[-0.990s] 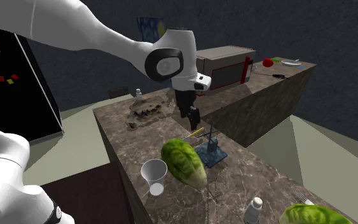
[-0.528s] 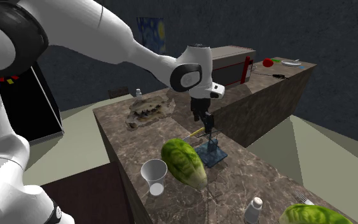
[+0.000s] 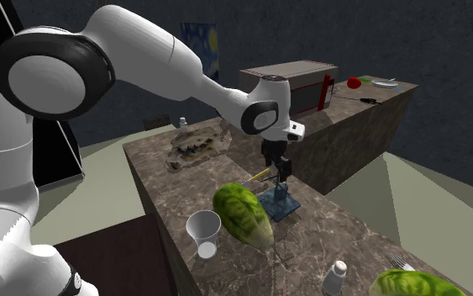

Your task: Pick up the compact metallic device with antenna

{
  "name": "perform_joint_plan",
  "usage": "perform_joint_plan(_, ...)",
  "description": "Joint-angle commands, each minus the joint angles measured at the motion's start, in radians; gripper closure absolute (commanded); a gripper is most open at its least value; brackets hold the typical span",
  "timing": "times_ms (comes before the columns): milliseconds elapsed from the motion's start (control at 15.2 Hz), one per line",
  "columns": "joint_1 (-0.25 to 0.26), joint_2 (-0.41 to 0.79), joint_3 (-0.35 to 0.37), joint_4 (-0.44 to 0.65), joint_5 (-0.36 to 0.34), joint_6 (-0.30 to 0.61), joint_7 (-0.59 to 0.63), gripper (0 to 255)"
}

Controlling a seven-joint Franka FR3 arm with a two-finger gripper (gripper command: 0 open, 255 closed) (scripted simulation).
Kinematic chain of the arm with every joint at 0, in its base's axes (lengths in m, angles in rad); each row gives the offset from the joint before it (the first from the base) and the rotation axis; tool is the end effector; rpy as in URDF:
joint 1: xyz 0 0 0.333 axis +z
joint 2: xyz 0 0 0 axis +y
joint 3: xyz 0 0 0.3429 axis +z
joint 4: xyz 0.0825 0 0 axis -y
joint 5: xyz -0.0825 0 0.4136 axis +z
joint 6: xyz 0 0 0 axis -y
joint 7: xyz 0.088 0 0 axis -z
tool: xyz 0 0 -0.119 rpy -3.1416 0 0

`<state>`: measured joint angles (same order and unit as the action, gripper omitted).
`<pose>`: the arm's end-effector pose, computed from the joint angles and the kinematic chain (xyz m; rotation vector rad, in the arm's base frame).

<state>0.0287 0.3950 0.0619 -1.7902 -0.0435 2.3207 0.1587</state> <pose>0.6944 0.0584 0.3412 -3.1267 0.0735 -0.2141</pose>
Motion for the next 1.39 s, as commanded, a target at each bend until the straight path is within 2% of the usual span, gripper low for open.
perform_joint_plan(0, 0.0, 0.014, -0.001, -0.004, -0.001, 0.019, 0.001, 0)
perform_joint_plan(264, 0.001, 0.033, -0.002, -0.013, -0.003, 0.047, 0.002, 0)
perform_joint_plan(330, 0.001, 0.03, -0.002, -0.018, -0.003, 0.049, 0.002, 255)
perform_joint_plan(924, 0.001, 0.033, -0.002, -0.013, -0.003, 0.047, 0.002, 255)
perform_joint_plan(1320, 0.0, -0.008, 0.001, 0.012, 0.001, -0.019, -0.001, 255)
